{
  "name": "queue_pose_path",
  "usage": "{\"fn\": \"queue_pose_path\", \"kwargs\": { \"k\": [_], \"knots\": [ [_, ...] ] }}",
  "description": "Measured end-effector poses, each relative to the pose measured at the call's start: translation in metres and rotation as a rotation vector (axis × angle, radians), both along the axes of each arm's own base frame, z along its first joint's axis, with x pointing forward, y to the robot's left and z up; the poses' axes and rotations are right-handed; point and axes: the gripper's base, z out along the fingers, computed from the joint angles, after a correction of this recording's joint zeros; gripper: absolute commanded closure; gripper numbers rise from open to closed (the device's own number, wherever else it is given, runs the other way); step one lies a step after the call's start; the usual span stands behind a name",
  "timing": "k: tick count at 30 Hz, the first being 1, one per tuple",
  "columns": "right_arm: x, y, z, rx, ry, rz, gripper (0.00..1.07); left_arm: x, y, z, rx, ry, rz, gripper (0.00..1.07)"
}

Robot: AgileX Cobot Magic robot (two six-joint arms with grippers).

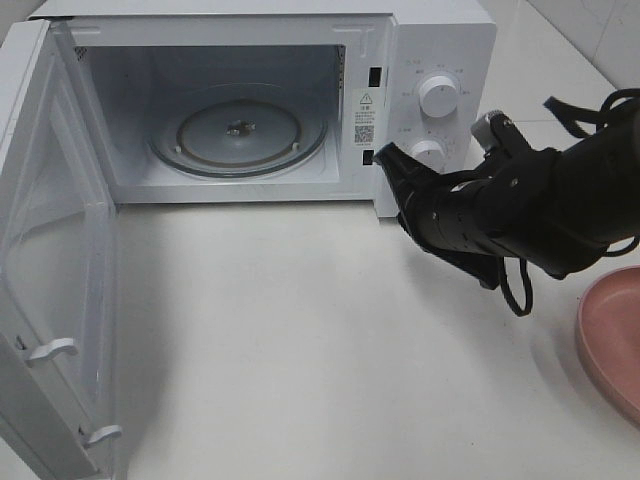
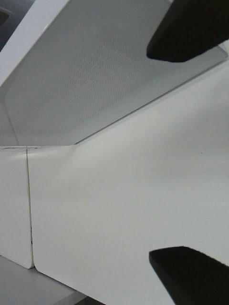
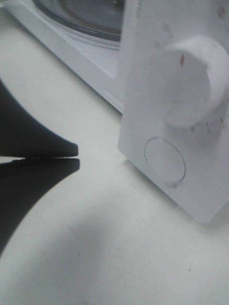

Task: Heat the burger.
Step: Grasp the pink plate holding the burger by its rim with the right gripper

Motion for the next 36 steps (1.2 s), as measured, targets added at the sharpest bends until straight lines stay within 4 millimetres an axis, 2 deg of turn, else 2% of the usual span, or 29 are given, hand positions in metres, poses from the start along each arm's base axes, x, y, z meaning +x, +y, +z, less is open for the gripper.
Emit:
{"fn": "queue_pose_path", "kwargs": {
  "k": [4, 5, 6, 8, 10, 13, 15, 18, 24, 36],
  "knots": [
    [-0.007, 0.004, 0.018, -0.146, -0.017, 0.246, 1.03, 0.0, 0.0, 0.0, 0.0, 0.0, 0.0, 0.09],
    [-0.007, 0.004, 0.018, -0.146, -0.017, 0.246, 1.03, 0.0, 0.0, 0.0, 0.0, 0.0, 0.0, 0.09],
    [-0.011, 0.006, 0.023, -0.195, -0.015, 0.35, 1.02, 0.0, 0.0, 0.0, 0.0, 0.0, 0.0, 0.09],
    [-0.013, 0.007, 0.025, -0.21, -0.012, 0.391, 1.02, 0.0, 0.0, 0.0, 0.0, 0.0, 0.0, 0.09],
    [-0.023, 0.012, 0.031, -0.259, 0.008, 0.575, 1.02, 0.0, 0.0, 0.0, 0.0, 0.0, 0.0, 0.09],
    [-0.025, 0.013, 0.031, -0.269, 0.013, 0.614, 1.02, 0.0, 0.0, 0.0, 0.0, 0.0, 0.0, 0.09],
    [-0.035, 0.017, 0.034, -0.273, 0.048, 0.763, 1.02, 0.0, 0.0, 0.0, 0.0, 0.0, 0.0, 0.09],
    [-0.037, 0.018, 0.034, -0.273, 0.054, 0.79, 1.01, 0.0, 0.0, 0.0, 0.0, 0.0, 0.0, 0.09],
    [-0.053, 0.018, 0.04, -0.292, 0.11, 0.988, 0.99, 0.0, 0.0, 0.0, 0.0, 0.0, 0.0, 0.09],
    [-0.066, -0.02, 0.064, -0.28, 0.238, 1.113, 0.95, 0.0, 0.0, 0.0, 0.0, 0.0, 0.0, 0.09]
  ]
}}
